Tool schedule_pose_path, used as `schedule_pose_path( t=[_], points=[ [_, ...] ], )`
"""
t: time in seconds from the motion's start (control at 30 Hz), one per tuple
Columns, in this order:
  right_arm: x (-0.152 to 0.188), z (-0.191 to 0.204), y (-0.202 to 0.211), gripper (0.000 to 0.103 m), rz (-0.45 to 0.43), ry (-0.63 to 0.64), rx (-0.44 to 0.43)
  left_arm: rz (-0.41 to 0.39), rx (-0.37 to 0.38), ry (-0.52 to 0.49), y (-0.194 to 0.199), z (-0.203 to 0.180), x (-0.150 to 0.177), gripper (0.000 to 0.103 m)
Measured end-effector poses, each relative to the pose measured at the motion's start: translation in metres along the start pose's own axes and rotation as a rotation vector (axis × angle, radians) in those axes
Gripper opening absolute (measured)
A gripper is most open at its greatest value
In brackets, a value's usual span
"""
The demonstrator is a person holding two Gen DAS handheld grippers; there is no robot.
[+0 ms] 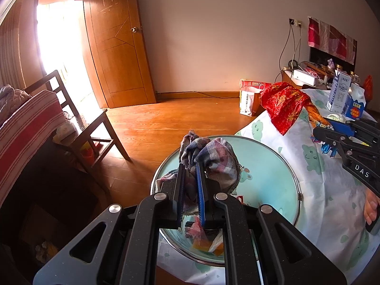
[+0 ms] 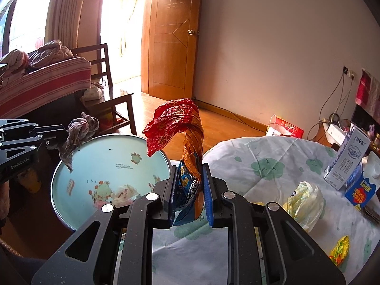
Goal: Collect trash
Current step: 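Carry the red-orange wrapper over the bucket with the right tool while the left tool holds the cloth there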
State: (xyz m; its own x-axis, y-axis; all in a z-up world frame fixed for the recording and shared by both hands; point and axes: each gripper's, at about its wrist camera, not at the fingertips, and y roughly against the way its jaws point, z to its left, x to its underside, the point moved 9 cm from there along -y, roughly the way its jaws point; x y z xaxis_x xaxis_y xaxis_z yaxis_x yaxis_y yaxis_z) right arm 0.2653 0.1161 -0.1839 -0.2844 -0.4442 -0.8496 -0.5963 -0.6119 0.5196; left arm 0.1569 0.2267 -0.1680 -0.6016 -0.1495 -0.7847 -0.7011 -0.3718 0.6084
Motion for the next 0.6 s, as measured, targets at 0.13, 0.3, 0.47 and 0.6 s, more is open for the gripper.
schedule_pose_path(
  t=[0.13,0.3,0.47,0.6],
  points=[
    [-0.0001,0.0019,0.0002,0.020,-0.003,0.007,-0.006,-0.001,-0.003,0.001,0.0000,0.0006,0.0001,0.010],
    [-0.0004,0.0029,-0.0002,0.020,-0.004,0.001,-0.019,0.004,-0.002,0.002,-0.0016,-0.0010,0.0019,0.010],
    [-0.0006,0.0049,-0.0002,0.020,-0.004,0.014,-0.030,0.004,-0.002,0.002,-0.0020,-0.0009,0.0014,0.010],
    [-0.0008,0.0067,0.0002,0.020,-0.007,0.023,-0.032,0.004,-0.002,0.003,-0.0019,-0.0014,0.0010,0.010]
  ],
)
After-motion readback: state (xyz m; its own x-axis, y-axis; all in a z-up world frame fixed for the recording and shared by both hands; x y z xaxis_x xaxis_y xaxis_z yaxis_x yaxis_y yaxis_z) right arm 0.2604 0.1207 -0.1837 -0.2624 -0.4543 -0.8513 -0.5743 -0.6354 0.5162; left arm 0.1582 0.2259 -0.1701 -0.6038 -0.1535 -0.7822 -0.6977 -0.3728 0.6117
